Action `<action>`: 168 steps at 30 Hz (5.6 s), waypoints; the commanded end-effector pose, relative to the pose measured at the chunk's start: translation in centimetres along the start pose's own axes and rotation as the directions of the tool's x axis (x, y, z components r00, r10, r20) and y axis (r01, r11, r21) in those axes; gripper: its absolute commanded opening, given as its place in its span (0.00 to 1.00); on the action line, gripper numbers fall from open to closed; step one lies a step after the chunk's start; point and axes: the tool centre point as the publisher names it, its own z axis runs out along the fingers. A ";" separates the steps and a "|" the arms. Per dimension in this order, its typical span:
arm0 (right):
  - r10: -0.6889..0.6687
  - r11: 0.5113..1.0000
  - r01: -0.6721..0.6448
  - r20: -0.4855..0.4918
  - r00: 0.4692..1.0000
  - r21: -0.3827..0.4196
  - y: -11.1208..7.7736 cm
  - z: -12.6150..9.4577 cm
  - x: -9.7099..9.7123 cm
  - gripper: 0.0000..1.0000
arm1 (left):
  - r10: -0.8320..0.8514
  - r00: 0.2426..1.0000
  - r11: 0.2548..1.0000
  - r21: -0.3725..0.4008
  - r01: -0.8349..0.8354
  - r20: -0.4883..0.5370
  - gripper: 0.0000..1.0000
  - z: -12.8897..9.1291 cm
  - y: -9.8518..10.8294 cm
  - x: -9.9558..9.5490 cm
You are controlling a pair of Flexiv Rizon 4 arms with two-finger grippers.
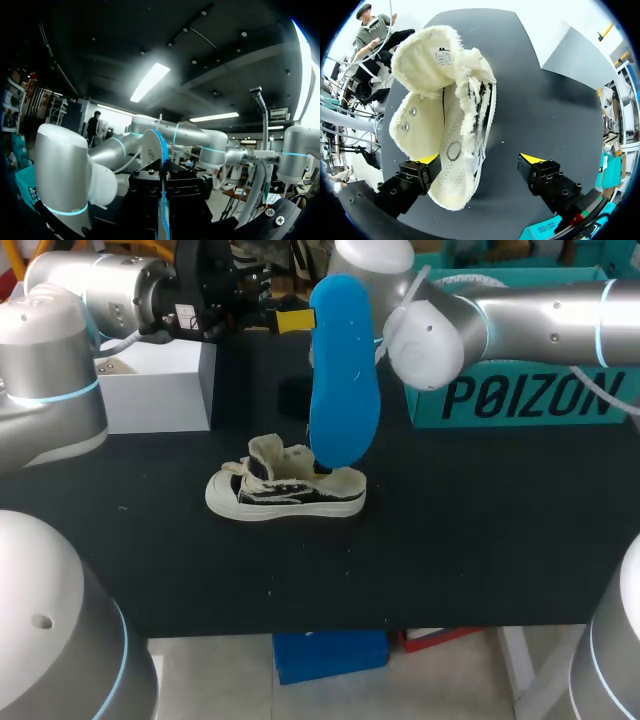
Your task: Take the shoe out of the shoebox, open the shoe tongue, remove and reinsert the insole, then place the shoe into the shoebox
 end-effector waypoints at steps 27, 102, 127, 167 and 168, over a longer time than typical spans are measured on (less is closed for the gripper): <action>0.013 0.996 -0.010 -0.037 0.999 0.084 2.0 2.7 0.0 0.00 | 0.002 1.000 1.000 0.000 -0.002 0.000 0.00 0.0 0.1 0.0; 0.956 -0.231 -0.969 0.163 -0.243 -0.089 -3.1 -1.7 1.8 0.00 | 0.002 1.000 1.000 0.000 -0.002 0.000 0.00 0.0 0.1 0.0; 0.964 -0.180 -0.973 0.170 -0.204 -0.144 -5.6 -1.2 3.8 1.00 | 0.002 1.000 1.000 0.000 -0.002 0.000 0.00 0.0 0.1 0.0; 0.832 -0.137 -0.953 -0.554 0.037 -0.270 -6.2 -17.3 6.1 1.00 | 0.002 1.000 1.000 0.000 -0.002 0.000 0.00 0.0 0.1 0.0; 0.832 -0.137 -0.953 -0.554 0.037 -0.270 -6.2 -17.3 6.1 1.00 | 0.002 1.000 1.000 0.000 -0.002 0.000 0.00 0.0 0.1 0.0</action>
